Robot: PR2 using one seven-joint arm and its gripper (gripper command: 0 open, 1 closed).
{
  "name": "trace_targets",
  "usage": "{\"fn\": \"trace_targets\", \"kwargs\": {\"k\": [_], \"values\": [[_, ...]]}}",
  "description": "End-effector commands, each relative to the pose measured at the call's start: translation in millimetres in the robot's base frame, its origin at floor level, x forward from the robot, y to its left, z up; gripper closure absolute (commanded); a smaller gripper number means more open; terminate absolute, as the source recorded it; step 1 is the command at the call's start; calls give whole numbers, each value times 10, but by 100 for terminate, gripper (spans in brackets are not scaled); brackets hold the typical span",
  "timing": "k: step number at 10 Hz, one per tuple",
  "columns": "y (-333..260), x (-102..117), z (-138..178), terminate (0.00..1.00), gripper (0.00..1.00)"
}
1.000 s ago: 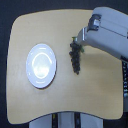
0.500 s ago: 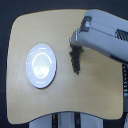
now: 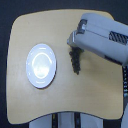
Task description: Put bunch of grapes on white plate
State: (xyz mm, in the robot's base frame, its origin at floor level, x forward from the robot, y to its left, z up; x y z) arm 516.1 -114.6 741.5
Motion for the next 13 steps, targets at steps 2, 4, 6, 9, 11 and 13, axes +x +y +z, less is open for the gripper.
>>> {"fn": "trace_targets", "kwargs": {"k": [2, 4, 6, 9, 11, 13], "values": [[195, -43, -312, 0, 0], [189, -85, -376, 0, 0], [134, -182, -331, 0, 0], [111, -181, -234, 0, 100], [111, -206, -216, 0, 100], [159, -227, -218, 0, 100]]}}
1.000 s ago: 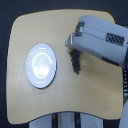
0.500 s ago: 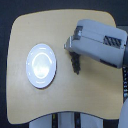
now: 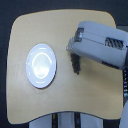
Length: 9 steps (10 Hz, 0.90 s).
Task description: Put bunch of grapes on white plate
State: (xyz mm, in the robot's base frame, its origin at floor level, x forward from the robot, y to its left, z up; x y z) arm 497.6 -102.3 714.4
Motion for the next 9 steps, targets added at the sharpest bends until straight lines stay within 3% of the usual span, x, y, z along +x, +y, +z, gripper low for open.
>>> {"fn": "trace_targets", "kwargs": {"k": [1, 9], "values": [[57, -49, 49, 0, 100], [175, 4, 110, 0, 100]]}}
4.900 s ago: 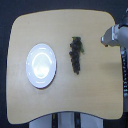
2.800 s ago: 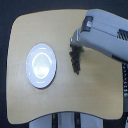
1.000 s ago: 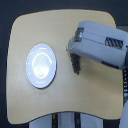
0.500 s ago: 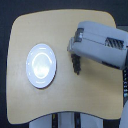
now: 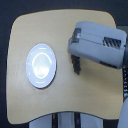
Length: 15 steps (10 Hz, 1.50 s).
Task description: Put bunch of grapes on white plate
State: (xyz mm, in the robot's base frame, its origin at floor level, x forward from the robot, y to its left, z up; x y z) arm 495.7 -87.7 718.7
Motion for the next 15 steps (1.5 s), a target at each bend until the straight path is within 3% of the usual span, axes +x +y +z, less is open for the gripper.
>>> {"fn": "trace_targets", "kwargs": {"k": [1, 5, 8, 10, 12, 15], "values": [[3, 28, 92, 0, 100], [53, 31, 401, 0, 100], [448, 41, 1172, 0, 100], [707, 6, 1384, 0, 100], [1139, -106, 1511, 0, 100], [1748, -212, 1429, 0, 100]]}}
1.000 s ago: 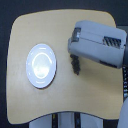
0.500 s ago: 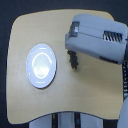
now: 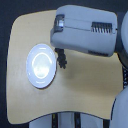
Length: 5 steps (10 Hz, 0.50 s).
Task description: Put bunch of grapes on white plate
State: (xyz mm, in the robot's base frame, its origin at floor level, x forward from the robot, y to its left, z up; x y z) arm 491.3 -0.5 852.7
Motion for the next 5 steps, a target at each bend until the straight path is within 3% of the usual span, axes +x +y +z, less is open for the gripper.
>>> {"fn": "trace_targets", "kwargs": {"k": [1, 5], "values": [[1132, -226, -29, 0, 100], [1472, -413, -484, 0, 100]]}}
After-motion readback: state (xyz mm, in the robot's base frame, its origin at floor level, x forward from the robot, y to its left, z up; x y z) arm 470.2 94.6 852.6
